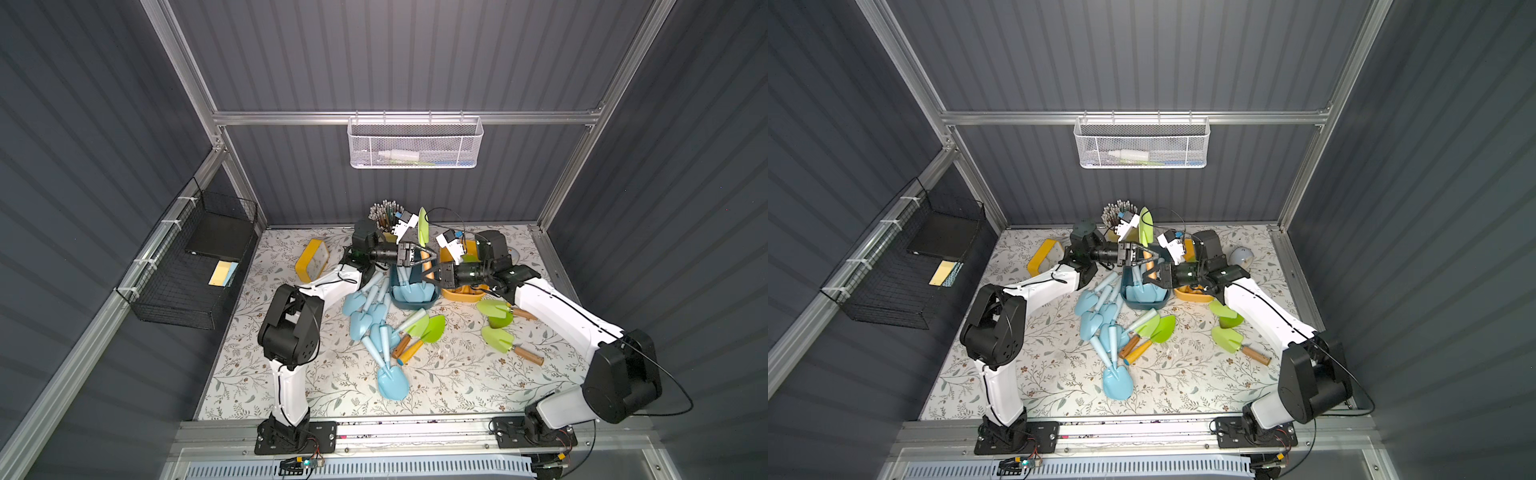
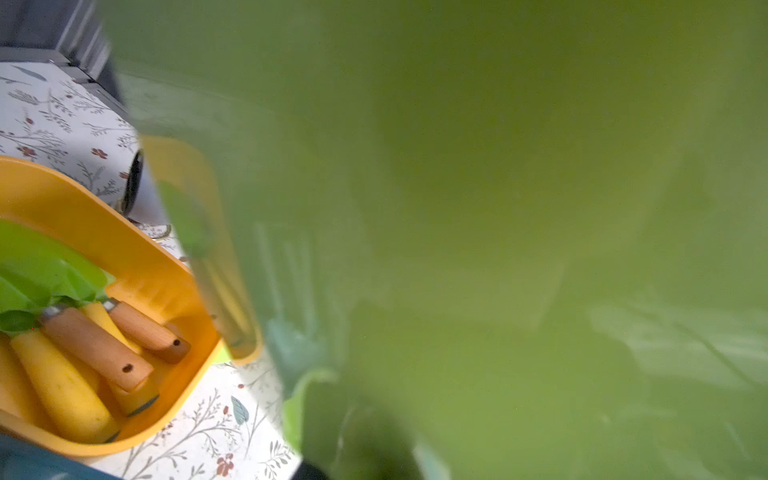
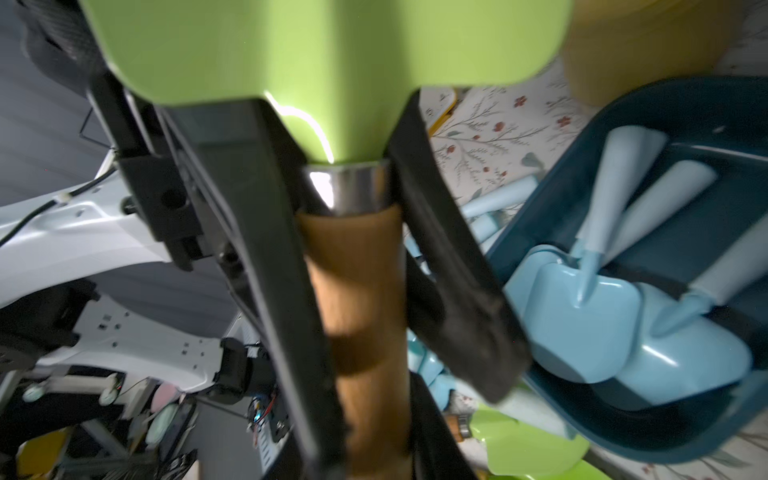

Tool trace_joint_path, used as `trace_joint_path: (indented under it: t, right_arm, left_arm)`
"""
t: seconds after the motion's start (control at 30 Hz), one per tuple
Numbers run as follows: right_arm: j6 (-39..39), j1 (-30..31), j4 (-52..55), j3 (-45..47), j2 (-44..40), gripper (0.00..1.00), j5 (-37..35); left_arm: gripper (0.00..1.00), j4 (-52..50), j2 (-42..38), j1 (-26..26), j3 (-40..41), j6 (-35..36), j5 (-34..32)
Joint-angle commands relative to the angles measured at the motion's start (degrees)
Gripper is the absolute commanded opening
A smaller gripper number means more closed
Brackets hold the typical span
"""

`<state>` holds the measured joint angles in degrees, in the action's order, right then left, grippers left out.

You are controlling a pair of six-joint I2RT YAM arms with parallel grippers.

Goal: Sort the small shovels by color and place them into the storage box
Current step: Pick up the shovel from the center of the board, then place the shovel in the storage box.

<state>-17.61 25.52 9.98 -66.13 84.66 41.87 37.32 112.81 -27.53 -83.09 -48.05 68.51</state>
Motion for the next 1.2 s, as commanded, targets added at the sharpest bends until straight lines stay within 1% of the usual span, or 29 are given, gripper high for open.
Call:
trace_joint_path:
  t: [0.0,0.1,0.17,0.23,0.37,0.43,0.5,0.57,0.7,0.8,0.9,1.0,1.03,1.17]
  right_arm:
    - [-5.71,-0.04,7.91,-0.20,-2.31,0.41,-13.75]
    - [-7.62,-2.14,11.22,1.30,-4.81,0.54,-24.24]
    - [-10.07,-3.63,13.36,2.58,-6.74,0.57,-33.16]
    - [-12.81,-4.89,15.45,4.37,-9.05,0.57,-41.71]
    - [-15.07,-8.15,19.17,5.29,-11.56,0.57,-47.02]
    - [-15.30,-9.76,20.12,5.29,-12.64,0.56,-47.44]
    - [-15.48,-11.26,21.11,5.14,-13.46,0.56,-47.54]
    - [-15.27,-12.85,21.81,4.83,-13.83,0.56,-46.17]
    - [-14.18,-15.00,22.52,4.77,-13.56,0.55,-43.80]
    - [-13.50,-15.49,22.17,5.16,-12.85,0.54,-42.46]
    - [-13.00,-15.75,21.82,5.31,-12.00,0.54,-40.82]
    - [-12.60,-15.85,21.77,5.20,-11.24,0.54,-39.70]
    - [-12.46,-15.93,21.87,5.08,-11.11,0.53,-39.60]
    - [-11.76,-16.37,22.56,4.97,-10.72,0.53,-38.76]
  left_arm:
    - [0.00,-6.90,3.14,-1.45,-8.12,12.70,-15.12]
    - [0.00,-8.40,7.60,-1.70,-13.94,11.48,-21.44]
    - [0.00,-10.33,11.13,-2.13,-18.94,11.27,-24.98]
    - [0.00,-13.25,15.28,-3.05,-25.02,11.75,-28.98]
    - [0.00,-21.58,23.63,-5.69,-38.52,13.01,-34.38]
    - [0.00,-23.55,26.78,-6.79,-42.50,11.83,-35.67]
    - [0.00,-24.49,28.19,-7.68,-43.33,9.29,-37.64]
    - [0.00,-25.89,28.84,-8.38,-43.21,9.12,-39.43]
    - [0.00,-28.63,29.88,-9.88,-43.66,9.53,-42.56]
    - [0.00,-32.07,31.03,-10.43,-45.56,10.46,-46.07]
    - [0.00,-33.10,31.92,-10.91,-46.48,11.17,-48.44]
    - [0.00,-35.66,33.51,-11.81,-49.60,12.72,-50.48]
    - [0.00,-36.68,34.09,-12.14,-50.58,13.16,-52.59]
    - [0.00,-40.99,35.63,-13.01,-52.38,14.38,-56.45]
